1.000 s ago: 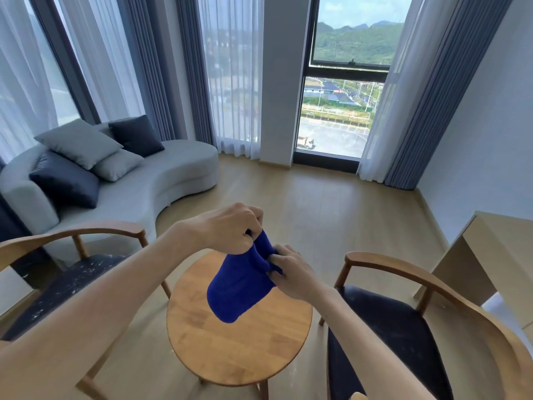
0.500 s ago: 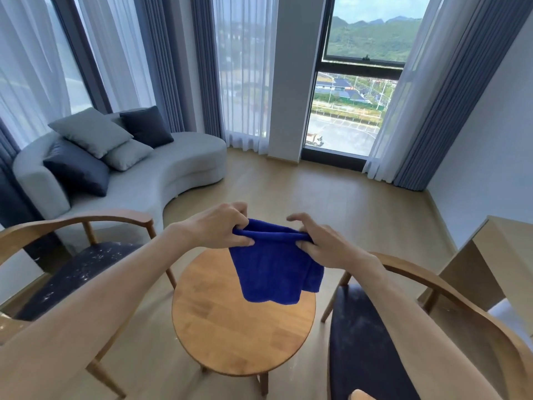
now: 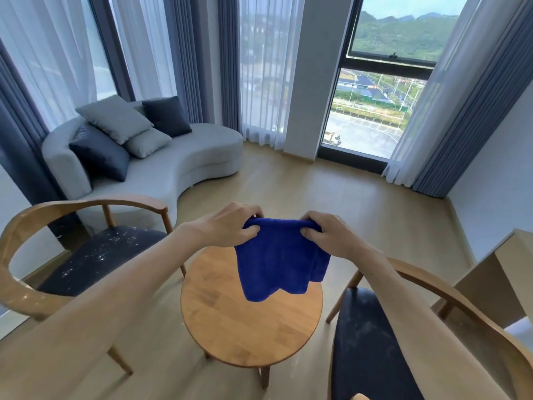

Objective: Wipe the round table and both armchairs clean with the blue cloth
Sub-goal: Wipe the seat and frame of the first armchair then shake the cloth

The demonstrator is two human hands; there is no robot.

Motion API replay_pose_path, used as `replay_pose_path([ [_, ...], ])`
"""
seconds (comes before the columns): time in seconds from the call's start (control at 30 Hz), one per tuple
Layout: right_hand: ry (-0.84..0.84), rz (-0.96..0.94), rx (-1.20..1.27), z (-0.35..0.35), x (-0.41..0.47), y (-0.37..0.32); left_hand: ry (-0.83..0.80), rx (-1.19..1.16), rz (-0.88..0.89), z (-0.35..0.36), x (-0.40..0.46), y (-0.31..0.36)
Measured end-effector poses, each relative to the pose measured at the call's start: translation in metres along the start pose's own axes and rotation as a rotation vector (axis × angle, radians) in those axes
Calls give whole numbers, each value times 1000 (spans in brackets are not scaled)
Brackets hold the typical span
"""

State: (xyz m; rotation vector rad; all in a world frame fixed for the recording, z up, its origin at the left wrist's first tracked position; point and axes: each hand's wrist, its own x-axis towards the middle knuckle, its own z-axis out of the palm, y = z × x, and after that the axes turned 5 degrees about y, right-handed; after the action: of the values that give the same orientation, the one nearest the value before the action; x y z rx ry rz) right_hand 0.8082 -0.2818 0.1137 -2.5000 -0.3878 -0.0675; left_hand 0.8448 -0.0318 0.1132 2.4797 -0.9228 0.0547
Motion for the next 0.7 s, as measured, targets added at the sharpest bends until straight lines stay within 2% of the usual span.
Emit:
replay_pose_path([
  [0.13,-2,-15,52,4,1,-5,26,75,3,1,-9,3],
  [0.23,-4,-20,69,6,4,-11,40,266,23,-1,-13,5],
  [0.3,30,4,54,14,9,-18,71,379,-100,3,-11,10],
  [0.37,86,70,31,28,13,-27,119,356,-329,14,-7,17],
  [0.47,121,152,79,51,20,-45,147,87,-667,24,-4,26],
  [0.57,45,145,260,63,24,-60,216,-415,-943,13,-10,25],
  [0.63,-74,85,414,69,25,-69,246,-746,-1058,-1,-22,23],
  [0.7,-196,20,434,83,28,-77,240,-926,-1058,-13,-39,17],
])
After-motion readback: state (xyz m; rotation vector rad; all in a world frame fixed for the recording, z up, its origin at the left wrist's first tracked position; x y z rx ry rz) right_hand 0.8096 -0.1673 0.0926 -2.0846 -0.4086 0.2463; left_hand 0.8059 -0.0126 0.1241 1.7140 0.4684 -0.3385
